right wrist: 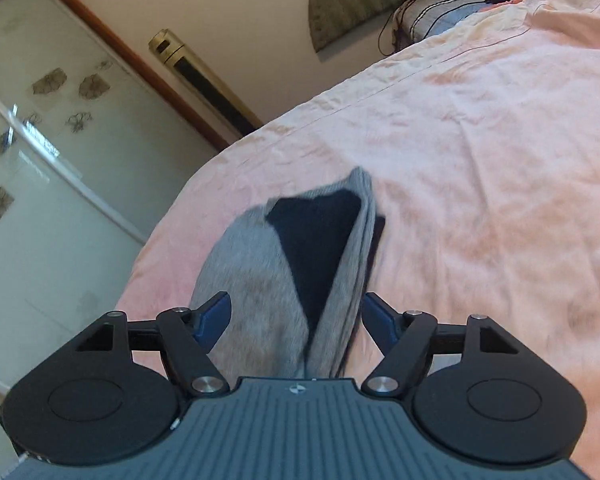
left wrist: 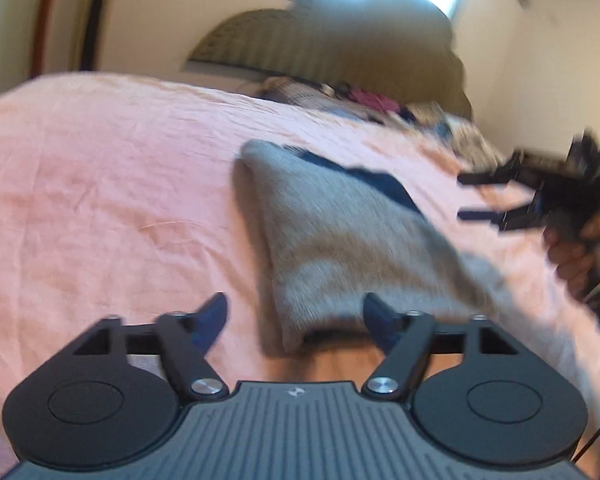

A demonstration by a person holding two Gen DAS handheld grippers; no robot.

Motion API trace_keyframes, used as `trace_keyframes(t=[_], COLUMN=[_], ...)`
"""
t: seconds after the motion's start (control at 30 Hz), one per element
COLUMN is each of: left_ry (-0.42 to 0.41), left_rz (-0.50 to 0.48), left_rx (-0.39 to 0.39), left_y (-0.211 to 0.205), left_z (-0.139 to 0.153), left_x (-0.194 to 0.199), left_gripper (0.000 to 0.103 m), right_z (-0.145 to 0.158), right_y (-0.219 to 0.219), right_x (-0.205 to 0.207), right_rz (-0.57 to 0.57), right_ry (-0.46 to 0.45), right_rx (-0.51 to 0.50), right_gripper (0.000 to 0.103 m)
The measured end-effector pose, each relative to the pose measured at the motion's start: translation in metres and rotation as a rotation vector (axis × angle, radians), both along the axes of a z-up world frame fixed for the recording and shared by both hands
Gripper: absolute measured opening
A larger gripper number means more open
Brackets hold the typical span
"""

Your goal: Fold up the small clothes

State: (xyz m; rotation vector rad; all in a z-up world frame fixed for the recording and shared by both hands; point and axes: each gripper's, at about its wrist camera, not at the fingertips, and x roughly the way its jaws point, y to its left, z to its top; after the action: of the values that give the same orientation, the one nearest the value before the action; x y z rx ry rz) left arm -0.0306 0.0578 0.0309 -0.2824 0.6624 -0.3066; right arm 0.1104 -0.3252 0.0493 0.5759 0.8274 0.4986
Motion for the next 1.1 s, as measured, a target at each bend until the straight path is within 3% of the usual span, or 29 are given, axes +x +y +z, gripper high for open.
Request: trace_keyframes(t=[0.1,0.17,0.2,0.23,0.27,0.3,0.33,0.4,0.43,0.47,0.53,0.6,0.67,0.7,0.77,0.83,0.87,0.9,0.93,0.97,1.0,1.1], left_ry=[0.094,0.160,0.149,0.157,0.165,0.173,0.168,0.156,0.148,0.144,0.151,0.184,0.233,0.256,0.294,0.323,0.349,0.387,0.428,0.414,0.400,0.342], left_rz=[0.001,0.002,0.010,0.003,0.001,0.002,0.002,-0.010,-0.015,-0.018,-0.020,-0.021,-0.016,-0.012,-0.022,-0.051,-0.065,-0.077,-0.088,-0.088,-0.092,-0.137], left_rx=[-0.200,-0.257,-0.255,-0.254,-0.250,-0.240,-0.228,-0.242,-0.247,-0.248,-0.257,-0.310,-0.399,-0.433,-0.483,-0.506,-0.504,-0.488,-0.452,-0.427,-0.396,-0.340], left_y=[0.010,0.007,0.005,0.002,0.001,0.002,0.003,0.007,0.010,0.010,0.013,0.019,0.027,0.030,0.031,0.025,0.019,0.014,0.006,0.002,-0.001,0.001], left_z=[-0.011,-0.025,-0.024,-0.025,-0.024,-0.026,-0.027,-0.030,-0.032,-0.032,-0.032,-0.032,-0.036,-0.038,-0.041,-0.044,-0.045,-0.047,-0.050,-0.046,-0.040,-0.010], left_x=[0.022,0.042,0.044,0.049,0.051,0.053,0.053,0.051,0.050,0.049,0.048,0.051,0.057,0.061,0.068,0.075,0.078,0.082,0.086,0.083,0.080,0.060], left_gripper=[0.078,0.076,0.076,0.075,0.067,0.058,0.055,0.054,0.054,0.054,0.054,0.060,0.064,0.064,0.063,0.062,0.049,0.018,0.015,0.014,0.013,0.012], right_z=[-0.014,-0.030,-0.036,-0.039,-0.038,-0.033,-0.028,-0.050,-0.058,-0.061,-0.057,-0.050,-0.050,-0.052,-0.059,-0.059,-0.057,-0.056,-0.056,-0.057,-0.057,-0.043], right_y=[0.013,0.030,0.037,0.047,0.054,0.059,0.057,0.041,0.033,0.026,0.017,0.009,0.007,0.008,0.012,0.020,0.024,0.027,0.031,0.036,0.040,0.039], right_x=[0.052,0.081,0.091,0.096,0.101,0.100,0.096,0.103,0.098,0.093,0.078,0.053,0.026,0.014,-0.012,-0.036,-0.044,-0.049,-0.052,-0.055,-0.058,-0.073], right_rz=[-0.028,-0.039,-0.038,-0.035,0.003,0.020,0.027,-0.027,-0.039,-0.056,-0.101,-0.100,-0.028,0.004,0.051,0.104,0.117,0.127,0.142,0.173,0.200,0.239], right_ry=[0.054,0.115,0.140,0.110,0.120,0.101,0.031,0.103,0.090,0.094,0.123,0.107,0.129,0.152,0.204,0.169,0.172,0.179,0.188,0.208,0.198,0.145], right_rx=[-0.064,-0.114,-0.124,-0.119,-0.107,-0.111,-0.117,-0.127,-0.081,-0.033,0.038,0.111,0.157,0.154,0.167,0.150,0.136,0.127,0.109,0.061,0.019,0.000], right_gripper=[0.073,0.074,0.072,0.063,0.020,0.023,0.022,0.019,0.017,0.019,0.040,0.081,0.092,0.086,0.084,0.083,0.080,0.070,0.062,0.028,0.021,0.021])
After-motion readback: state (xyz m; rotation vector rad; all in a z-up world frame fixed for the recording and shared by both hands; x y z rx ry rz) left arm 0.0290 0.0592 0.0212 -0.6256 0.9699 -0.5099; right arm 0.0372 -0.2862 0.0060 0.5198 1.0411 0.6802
